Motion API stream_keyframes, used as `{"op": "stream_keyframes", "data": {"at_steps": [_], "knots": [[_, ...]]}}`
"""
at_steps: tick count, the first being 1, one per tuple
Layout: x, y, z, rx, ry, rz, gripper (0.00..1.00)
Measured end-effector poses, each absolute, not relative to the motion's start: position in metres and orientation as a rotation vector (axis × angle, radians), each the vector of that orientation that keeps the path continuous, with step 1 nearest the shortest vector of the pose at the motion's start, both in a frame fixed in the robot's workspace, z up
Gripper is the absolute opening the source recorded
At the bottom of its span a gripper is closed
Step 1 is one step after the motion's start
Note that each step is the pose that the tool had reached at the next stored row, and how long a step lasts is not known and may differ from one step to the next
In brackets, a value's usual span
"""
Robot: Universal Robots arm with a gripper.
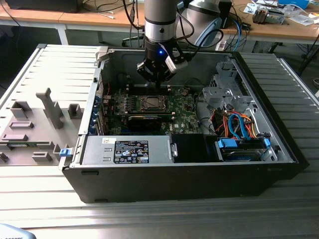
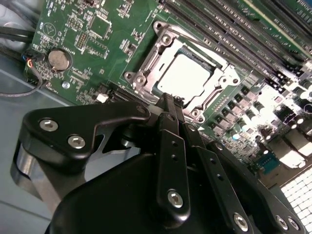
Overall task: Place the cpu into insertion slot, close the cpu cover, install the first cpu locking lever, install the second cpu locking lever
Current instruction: 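Install the second cpu locking lever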
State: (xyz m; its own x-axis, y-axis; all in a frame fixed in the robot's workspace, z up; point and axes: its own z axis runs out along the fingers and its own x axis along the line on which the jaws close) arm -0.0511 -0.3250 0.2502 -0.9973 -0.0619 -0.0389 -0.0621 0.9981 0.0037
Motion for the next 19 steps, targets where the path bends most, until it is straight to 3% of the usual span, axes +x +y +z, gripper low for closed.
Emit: {"op": "stream_keyframes", "data": {"at_steps": [19], "knots": [[-0.051, -0.356, 0.250, -0.096, 3.100, 0.038, 0.11]]}}
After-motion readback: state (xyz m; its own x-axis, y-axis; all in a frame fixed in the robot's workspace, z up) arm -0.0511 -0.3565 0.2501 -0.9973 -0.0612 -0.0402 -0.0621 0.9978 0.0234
